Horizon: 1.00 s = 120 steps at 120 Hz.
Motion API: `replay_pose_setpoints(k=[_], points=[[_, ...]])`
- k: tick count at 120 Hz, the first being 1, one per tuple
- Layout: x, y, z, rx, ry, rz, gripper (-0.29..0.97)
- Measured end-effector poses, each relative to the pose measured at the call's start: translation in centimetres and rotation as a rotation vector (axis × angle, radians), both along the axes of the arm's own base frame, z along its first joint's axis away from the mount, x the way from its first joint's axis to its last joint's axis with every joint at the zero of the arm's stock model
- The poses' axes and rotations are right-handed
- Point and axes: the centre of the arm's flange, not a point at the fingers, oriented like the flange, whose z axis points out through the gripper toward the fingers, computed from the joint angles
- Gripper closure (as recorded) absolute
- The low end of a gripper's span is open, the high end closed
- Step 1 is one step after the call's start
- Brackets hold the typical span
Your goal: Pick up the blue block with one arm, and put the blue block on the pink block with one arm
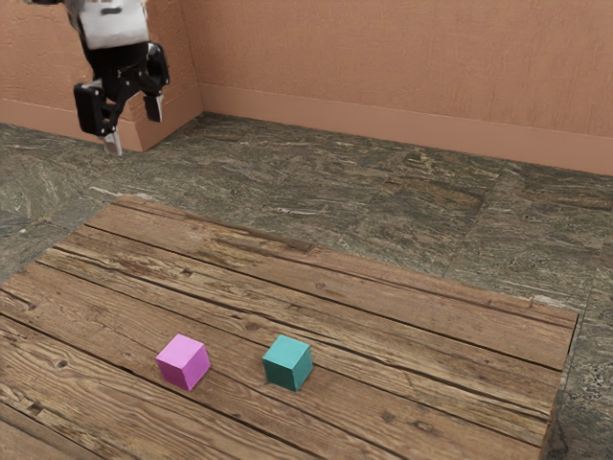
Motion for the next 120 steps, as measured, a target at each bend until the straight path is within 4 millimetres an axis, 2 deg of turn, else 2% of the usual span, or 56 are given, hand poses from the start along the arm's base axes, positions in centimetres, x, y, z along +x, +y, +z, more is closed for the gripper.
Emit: replay_pose_setpoints(k=[7, 12, 21, 28, 39, 46, 61, 69, 78, 86, 92, 97, 102, 108, 120], points=[[0.1, 0.7, -2.8, -0.046, 0.017, 0.014, 0.0], [0.2, 0.5, -3.8, -0.091, 0.017, 0.009, 0.0], [0.6, -0.7, -4.1, -0.147, -0.019, -0.028, 0.0], [1.0, -0.8, -3.9, -0.173, -0.048, -0.045, 0.0], [0.2, -1.2, -2.1, -0.225, -0.108, -0.145, 0.0], [0.3, -1.3, -1.7, -0.232, -0.13, -0.197, 0.0], [1.2, -1.6, -2.1, -0.197, -0.152, -0.248, 0.0], [1.8, -1.6, -3.4, -0.173, -0.139, -0.249, 0.0], [0.6, -2.1, -6.5, -0.13, -0.084, -0.246, 0.0], [-2.0, -2.8, -10.2, -0.118, -0.059, -0.238, 0.0], [-3.5, -2.7, -11.2, -0.119, -0.077, -0.24, 0.0], [-3.8, -2.8, -12.0, -0.123, -0.083, -0.244, 0.0], [-3.2, -3.5, -13.0, -0.124, -0.076, -0.257, 0.0], [-1.1, -4.5, -14.7, -0.125, -0.052, -0.273, 0.0], [3.2, -7.4, -20.4, -0.127, 0.017, -0.323, 0.0]])
